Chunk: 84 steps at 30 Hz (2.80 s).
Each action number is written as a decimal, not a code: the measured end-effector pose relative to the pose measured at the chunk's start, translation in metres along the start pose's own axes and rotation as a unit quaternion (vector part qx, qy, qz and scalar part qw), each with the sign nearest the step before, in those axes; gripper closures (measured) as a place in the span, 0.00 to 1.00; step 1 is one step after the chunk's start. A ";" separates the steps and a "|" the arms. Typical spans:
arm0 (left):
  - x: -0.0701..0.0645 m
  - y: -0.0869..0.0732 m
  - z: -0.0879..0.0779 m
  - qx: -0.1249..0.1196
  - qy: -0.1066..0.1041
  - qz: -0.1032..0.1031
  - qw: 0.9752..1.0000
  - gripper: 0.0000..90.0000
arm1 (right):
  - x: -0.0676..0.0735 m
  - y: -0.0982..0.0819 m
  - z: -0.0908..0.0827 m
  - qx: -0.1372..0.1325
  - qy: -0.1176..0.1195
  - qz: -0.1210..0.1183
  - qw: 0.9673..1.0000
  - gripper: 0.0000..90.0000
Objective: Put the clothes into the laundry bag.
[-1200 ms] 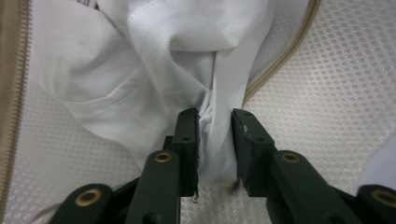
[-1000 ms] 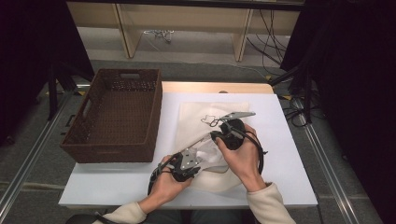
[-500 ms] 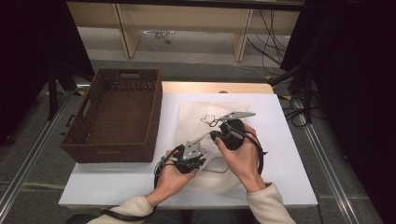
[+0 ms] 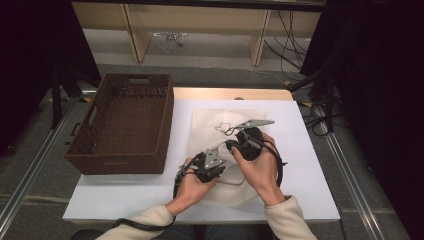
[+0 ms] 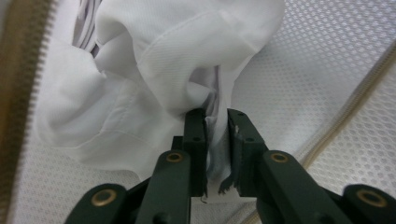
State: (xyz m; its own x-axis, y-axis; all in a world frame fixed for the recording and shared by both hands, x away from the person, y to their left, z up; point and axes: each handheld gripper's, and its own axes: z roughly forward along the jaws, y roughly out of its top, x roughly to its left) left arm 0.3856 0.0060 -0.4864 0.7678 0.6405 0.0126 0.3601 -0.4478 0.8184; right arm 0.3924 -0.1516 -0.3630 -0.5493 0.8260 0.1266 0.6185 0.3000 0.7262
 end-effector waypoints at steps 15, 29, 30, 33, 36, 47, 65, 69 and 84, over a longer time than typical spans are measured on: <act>-0.006 -0.007 -0.037 -0.013 -0.011 0.045 0.999 0.50 | 0.000 0.000 -0.001 0.005 0.000 0.003 1.000 0.98; -0.014 -0.018 -0.042 0.003 -0.009 0.064 0.998 0.54 | 0.000 0.000 -0.001 0.004 0.001 0.001 1.000 0.98; -0.013 -0.019 -0.039 0.000 -0.007 0.063 0.998 0.54 | 0.001 0.000 -0.001 0.005 -0.001 0.005 1.000 0.98; -0.011 -0.019 -0.035 0.014 0.000 0.071 0.997 0.54 | -0.001 0.000 0.000 0.002 0.001 -0.008 1.000 0.98; -0.011 -0.019 -0.029 0.018 0.004 0.073 0.997 0.62 | 0.001 0.000 0.001 0.002 0.006 0.005 1.000 0.98; -0.011 -0.014 -0.014 0.037 0.010 0.067 0.997 0.70 | -0.001 0.000 0.001 0.003 0.004 0.000 1.000 0.98; -0.008 0.000 0.006 0.012 0.030 0.033 0.999 0.86 | -0.001 -0.001 0.002 0.004 0.001 0.007 1.000 0.98; -0.006 0.004 0.010 0.019 0.033 0.039 0.999 0.87 | -0.002 -0.001 0.003 0.004 -0.001 0.005 1.000 0.98; -0.004 0.007 0.019 -0.011 0.026 0.021 0.999 0.83 | -0.007 -0.001 0.005 0.006 -0.006 0.000 1.000 0.98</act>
State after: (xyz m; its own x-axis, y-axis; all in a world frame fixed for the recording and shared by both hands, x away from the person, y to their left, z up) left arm 0.3947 -0.0112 -0.4919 0.7538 0.6527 0.0762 0.3159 -0.4616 0.8289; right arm 0.3982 -0.1553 -0.3678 -0.5425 0.8316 0.1185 0.6256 0.3059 0.7177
